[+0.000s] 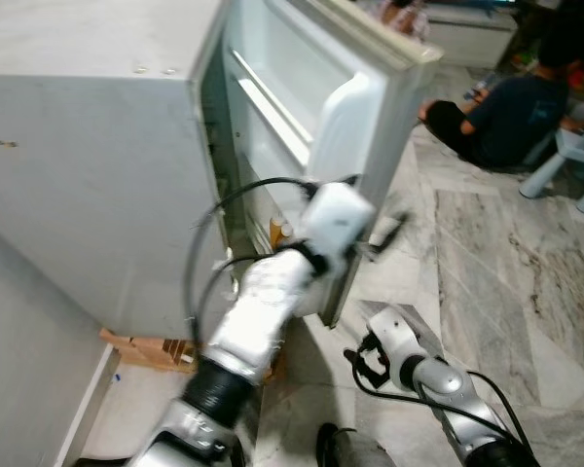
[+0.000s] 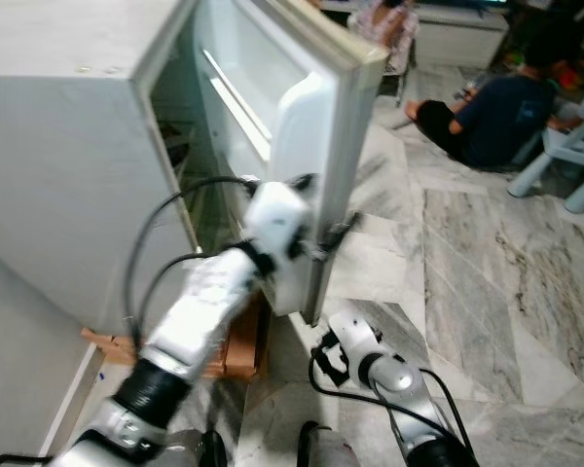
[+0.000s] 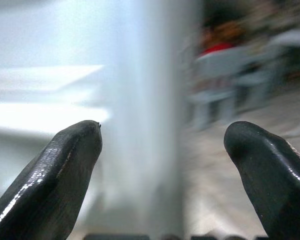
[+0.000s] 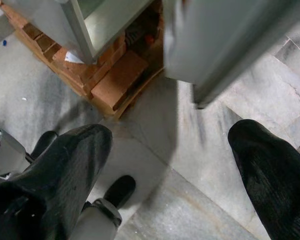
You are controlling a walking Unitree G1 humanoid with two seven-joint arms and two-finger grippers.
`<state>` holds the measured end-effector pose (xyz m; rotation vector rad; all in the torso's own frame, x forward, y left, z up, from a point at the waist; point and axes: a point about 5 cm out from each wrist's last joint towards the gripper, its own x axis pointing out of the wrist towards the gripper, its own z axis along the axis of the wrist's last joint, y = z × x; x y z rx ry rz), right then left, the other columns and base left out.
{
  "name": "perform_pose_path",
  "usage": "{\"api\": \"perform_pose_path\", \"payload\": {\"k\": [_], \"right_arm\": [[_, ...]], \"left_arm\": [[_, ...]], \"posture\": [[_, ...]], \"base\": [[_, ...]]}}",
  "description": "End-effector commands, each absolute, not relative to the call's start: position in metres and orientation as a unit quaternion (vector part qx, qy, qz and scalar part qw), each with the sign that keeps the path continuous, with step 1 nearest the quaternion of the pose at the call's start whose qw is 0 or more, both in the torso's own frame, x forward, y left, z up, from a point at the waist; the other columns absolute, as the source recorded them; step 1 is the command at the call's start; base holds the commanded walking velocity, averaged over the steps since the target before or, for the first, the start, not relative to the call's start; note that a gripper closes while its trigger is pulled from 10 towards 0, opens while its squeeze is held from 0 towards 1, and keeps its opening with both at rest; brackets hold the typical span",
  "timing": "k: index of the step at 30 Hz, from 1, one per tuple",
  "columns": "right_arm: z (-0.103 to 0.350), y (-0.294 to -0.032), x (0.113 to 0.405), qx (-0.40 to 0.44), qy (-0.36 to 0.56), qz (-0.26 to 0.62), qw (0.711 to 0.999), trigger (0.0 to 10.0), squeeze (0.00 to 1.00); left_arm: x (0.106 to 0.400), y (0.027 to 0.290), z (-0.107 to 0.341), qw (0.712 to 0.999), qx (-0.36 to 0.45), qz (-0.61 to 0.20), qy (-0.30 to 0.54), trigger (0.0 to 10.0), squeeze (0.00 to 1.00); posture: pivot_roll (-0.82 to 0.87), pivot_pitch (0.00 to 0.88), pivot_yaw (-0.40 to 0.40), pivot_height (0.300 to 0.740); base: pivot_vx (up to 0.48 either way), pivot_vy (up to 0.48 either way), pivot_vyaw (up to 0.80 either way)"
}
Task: Restocking fridge
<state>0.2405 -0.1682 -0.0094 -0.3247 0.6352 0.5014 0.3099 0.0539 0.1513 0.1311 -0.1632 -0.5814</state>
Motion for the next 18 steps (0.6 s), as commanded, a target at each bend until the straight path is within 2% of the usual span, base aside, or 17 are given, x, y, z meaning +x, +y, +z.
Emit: {"api": "perform_pose_path", "payload": {"k": [1, 6, 18], "right_arm": [[-0.006, -0.165, 0.245, -0.159, 0.299, 0.244, 0.909, 10.0, 0.00], [-0.005, -0.163, 0.246, -0.160, 0.295, 0.251, 0.908, 10.0, 0.00], [-0.004, -0.161, 0.246, -0.165, 0.286, 0.260, 0.907, 10.0, 0.00]], "left_arm": [[0.307, 0.060, 0.154, 0.958, 0.054, -0.268, -0.087, 10.0, 0.00], [0.302, 0.079, 0.142, 0.968, 0.048, -0.236, -0.076, 10.0, 0.00], [0.296, 0.076, 0.137, 0.964, 0.059, -0.247, -0.074, 10.0, 0.00]], "posture": [[0.03, 0.074, -0.023, 0.740], [0.03, 0.072, -0.028, 0.740], [0.02, 0.069, -0.025, 0.740]], "base": [[0.000, 0.000, 0.00], [0.000, 0.000, 0.00], [0.021, -0.369, 0.00]]}}
